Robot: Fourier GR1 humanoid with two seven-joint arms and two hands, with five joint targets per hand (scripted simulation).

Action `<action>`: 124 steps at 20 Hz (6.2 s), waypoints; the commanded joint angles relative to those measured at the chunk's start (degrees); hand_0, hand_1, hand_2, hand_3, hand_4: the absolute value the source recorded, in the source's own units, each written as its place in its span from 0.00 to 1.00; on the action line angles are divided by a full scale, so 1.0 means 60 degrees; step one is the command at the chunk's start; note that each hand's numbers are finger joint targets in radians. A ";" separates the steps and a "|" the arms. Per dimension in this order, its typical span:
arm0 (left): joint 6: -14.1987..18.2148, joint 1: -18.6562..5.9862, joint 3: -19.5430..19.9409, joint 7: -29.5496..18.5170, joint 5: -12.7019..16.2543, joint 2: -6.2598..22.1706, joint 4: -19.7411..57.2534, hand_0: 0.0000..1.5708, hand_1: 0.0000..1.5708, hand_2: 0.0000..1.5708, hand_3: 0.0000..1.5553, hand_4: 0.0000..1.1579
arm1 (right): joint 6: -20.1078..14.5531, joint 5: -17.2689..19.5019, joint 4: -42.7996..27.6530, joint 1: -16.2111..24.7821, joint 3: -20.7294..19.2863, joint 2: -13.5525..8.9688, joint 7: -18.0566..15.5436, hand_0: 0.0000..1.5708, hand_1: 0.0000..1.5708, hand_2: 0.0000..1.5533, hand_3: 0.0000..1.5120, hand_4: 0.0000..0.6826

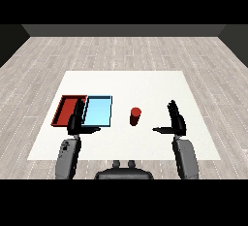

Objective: Pick the red can and put it in the red box

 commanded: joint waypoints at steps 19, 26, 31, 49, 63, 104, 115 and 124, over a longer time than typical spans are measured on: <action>-0.0281 0.0404 -0.0153 -0.1646 0.0069 -0.0389 0.0053 0.00 0.00 0.00 0.00 0.00 | 0.0894 -0.0288 0.1897 -0.1120 -0.0266 0.0156 -0.1147 0.00 0.00 0.00 0.00 0.00; -0.0646 -0.0209 0.0455 -0.1788 0.0611 -0.0067 0.0634 0.00 0.00 0.00 0.00 0.00 | 0.0364 -0.0179 0.1709 -0.0998 0.0339 0.0979 -0.0519 0.00 0.00 0.00 0.00 0.00; -0.0849 0.0553 0.0452 -0.1309 0.0848 0.0100 -0.0381 0.00 0.00 0.00 0.00 0.00 | 0.0486 -0.0212 0.3979 -0.2164 0.0025 0.0997 -0.1455 0.00 0.00 0.00 0.00 0.00; -0.0770 0.0005 0.0602 -0.1400 0.0912 0.0055 0.0270 0.00 0.00 0.00 0.00 0.00 | 0.0005 -0.0970 0.7380 -0.3654 0.0633 0.1221 -0.2999 0.00 0.00 0.00 0.00 0.00; -0.0453 0.0444 0.0305 -0.1157 0.0659 -0.0152 -0.0505 0.00 0.00 0.00 0.00 0.00 | 0.0053 -0.1684 0.7854 -0.4269 0.1062 0.1223 -0.2679 0.00 0.00 0.00 0.00 0.00; -0.0697 0.0427 0.0389 -0.1660 0.0773 0.0026 0.0018 0.00 0.00 0.00 0.00 0.00 | -0.3633 -0.4119 1.0454 -0.6401 0.4343 0.1222 -0.3550 0.92 0.92 0.92 0.91 0.88; -0.0426 0.0126 -0.0280 -0.1581 0.0205 -0.0376 0.0215 0.00 0.00 0.00 0.00 0.00 | -0.4775 -0.2637 0.5409 -0.5267 0.4598 0.0495 -0.1663 0.91 0.91 0.92 0.91 0.91; 0.0143 -0.0013 -0.1540 -0.0275 0.0023 -0.0535 -0.0083 0.00 0.00 0.00 0.00 0.00 | -0.4987 -0.1519 0.3012 -0.4045 0.4624 0.0650 -0.0882 0.93 0.93 0.92 0.92 0.96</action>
